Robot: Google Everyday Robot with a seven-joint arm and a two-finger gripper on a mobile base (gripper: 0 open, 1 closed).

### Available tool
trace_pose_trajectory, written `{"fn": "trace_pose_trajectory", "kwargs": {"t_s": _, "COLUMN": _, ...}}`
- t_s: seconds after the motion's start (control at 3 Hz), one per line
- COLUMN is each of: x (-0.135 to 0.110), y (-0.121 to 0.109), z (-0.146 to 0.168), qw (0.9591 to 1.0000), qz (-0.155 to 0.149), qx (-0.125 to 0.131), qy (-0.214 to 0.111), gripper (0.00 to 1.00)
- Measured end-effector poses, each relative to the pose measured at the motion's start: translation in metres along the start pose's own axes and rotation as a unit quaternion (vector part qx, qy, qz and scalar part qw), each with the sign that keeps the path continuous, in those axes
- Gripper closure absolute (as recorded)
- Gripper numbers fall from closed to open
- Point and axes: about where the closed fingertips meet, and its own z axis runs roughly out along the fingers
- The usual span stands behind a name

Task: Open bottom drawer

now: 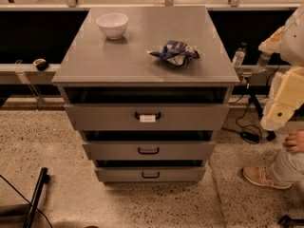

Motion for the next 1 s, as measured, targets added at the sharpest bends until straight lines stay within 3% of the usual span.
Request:
{"fn": "trace_pose_trajectory", "kwargs": {"t_s": 0.33, "x": 0.0, "y": 0.0, "z": 0.0, "qw": 1.0, "qz": 0.0, "qx": 0.0, "qy": 0.0, "gripper": 0.0}}
{"fn": "trace_pose_trajectory", "kwargs": {"t_s": 0.67, "x": 0.003, "y": 0.001, "z": 0.021, "qw": 0.9998, "qz": 0.002, "qx": 0.01, "qy": -0.014, "gripper": 0.0}}
{"fn": "trace_pose_trajectory", "kwargs": {"t_s": 1.0, "x": 0.017, "y": 0.032, "z": 0.08, "qw": 0.9988, "qz": -0.001, "qx": -0.004, "qy": -0.05, "gripper": 0.0}}
